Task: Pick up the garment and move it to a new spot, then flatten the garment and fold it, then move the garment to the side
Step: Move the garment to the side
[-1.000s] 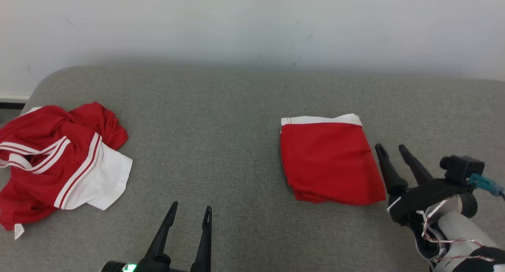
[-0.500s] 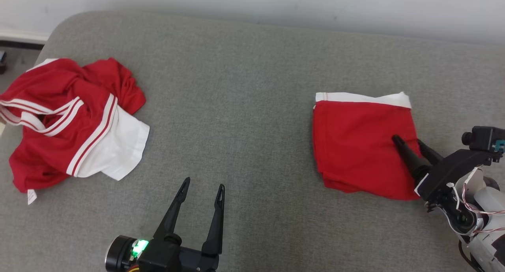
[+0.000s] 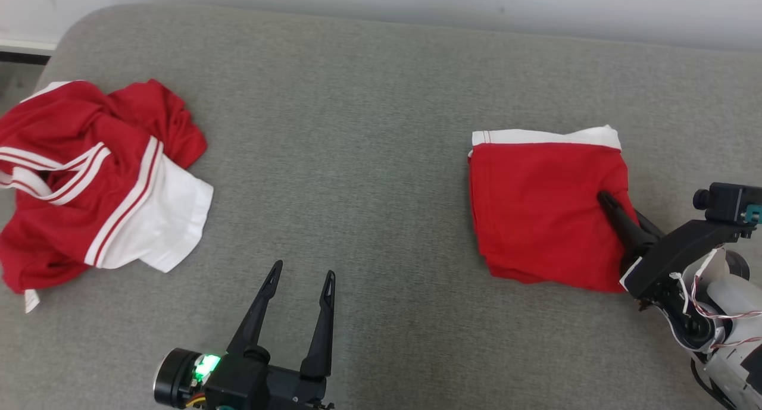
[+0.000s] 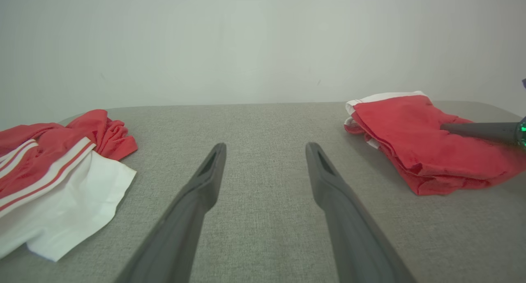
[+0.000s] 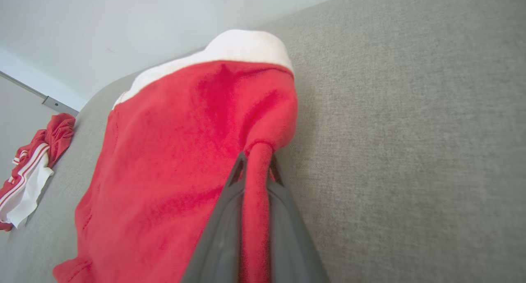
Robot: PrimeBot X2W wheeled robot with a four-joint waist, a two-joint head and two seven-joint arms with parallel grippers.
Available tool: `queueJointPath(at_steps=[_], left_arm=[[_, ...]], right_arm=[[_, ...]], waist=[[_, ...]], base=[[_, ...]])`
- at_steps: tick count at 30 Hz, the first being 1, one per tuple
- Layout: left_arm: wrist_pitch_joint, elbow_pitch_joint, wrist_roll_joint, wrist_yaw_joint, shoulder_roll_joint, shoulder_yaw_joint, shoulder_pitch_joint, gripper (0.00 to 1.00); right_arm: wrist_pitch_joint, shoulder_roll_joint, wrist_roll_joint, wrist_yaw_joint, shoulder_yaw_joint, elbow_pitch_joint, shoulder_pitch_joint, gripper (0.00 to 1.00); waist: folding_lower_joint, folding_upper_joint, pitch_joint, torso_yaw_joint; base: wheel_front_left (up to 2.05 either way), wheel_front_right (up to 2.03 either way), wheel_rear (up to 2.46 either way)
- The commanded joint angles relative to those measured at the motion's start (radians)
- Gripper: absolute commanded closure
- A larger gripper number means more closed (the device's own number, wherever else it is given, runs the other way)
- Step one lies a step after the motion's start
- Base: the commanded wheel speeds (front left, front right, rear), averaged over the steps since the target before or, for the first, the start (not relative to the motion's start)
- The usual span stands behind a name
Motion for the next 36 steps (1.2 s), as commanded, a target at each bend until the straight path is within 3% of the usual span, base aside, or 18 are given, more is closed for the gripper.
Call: queueJointPath(at_steps=[1, 8, 23, 36], left_arm=[[-0.002, -0.003, 0.009, -0.003, -0.001, 0.003, -0.015, 0.0], [-0.002, -0.015, 0.037, -0.024, 0.004, 0.025, -0.034, 0.0], [-0.002, -0.013, 0.092, -0.058, 0.07, 0.036, -0.09, 0.0], [-0.002, -0.043, 0.13, -0.096, 0.139, -0.036, -0.233, 0.0]], right_arm=[[-0.015, -0.011, 0.006, -0.002, 0.008, -0.001, -0.014, 1.0], [-0.083, -0.02, 0.014, -0.002, 0.062, 0.0, -0.06, 1.0], [-0.16, -0.004, 0.031, -0.002, 0.132, 0.026, -0.105, 1.0], [-0.164, -0.064, -0.134, -0.002, 0.1, 0.139, -0.287, 1.0]], waist=[[-0.0001, -0.0002, 0.011, -0.024], [-0.0001, -0.0002, 0.046, -0.126], [-0.0001, -0.0002, 0.126, -0.391], [-0.0001, -0.0002, 0.258, -0.404]], base=[[0.0, 0.0, 0.0], [0.0, 0.0, 0.0], [0.0, 0.0, 0.0], [0.0, 0.0, 0.0]])
